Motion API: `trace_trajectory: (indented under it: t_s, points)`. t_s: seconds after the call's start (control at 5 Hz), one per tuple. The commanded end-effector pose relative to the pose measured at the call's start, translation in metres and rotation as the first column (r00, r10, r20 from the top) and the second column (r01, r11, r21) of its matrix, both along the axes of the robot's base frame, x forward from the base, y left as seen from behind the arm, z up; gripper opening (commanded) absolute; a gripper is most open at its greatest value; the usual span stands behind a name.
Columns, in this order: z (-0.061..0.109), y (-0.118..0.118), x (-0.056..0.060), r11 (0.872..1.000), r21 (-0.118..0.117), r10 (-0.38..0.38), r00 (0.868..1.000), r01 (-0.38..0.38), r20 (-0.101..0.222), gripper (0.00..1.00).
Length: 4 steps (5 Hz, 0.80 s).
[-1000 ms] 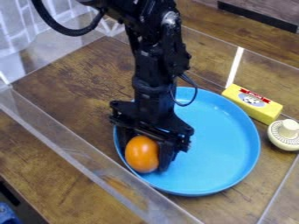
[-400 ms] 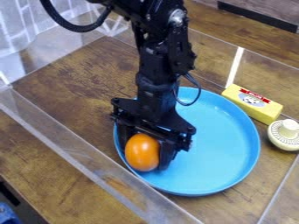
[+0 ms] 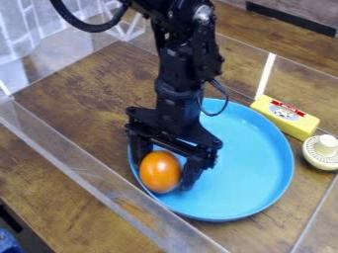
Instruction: Remove the orange ball from inside the blue tray and put it on the table
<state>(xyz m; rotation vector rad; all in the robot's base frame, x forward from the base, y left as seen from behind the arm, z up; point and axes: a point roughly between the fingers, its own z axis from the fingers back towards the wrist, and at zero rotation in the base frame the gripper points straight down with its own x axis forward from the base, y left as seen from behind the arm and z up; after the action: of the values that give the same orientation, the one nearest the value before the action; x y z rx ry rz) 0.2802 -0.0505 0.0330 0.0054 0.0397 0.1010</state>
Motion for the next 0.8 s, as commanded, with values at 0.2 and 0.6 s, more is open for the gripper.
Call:
trace_trajectory:
  t_s: [0.2, 0.6]
  points:
    - [0.001, -0.005, 0.012, 1.0, -0.015, -0.009, 0.999, 0.01, 0.054, 1.0]
    - [-0.005, 0.0, 0.015, 1.0, -0.023, -0.003, 0.999, 0.004, 0.054, 1.0]
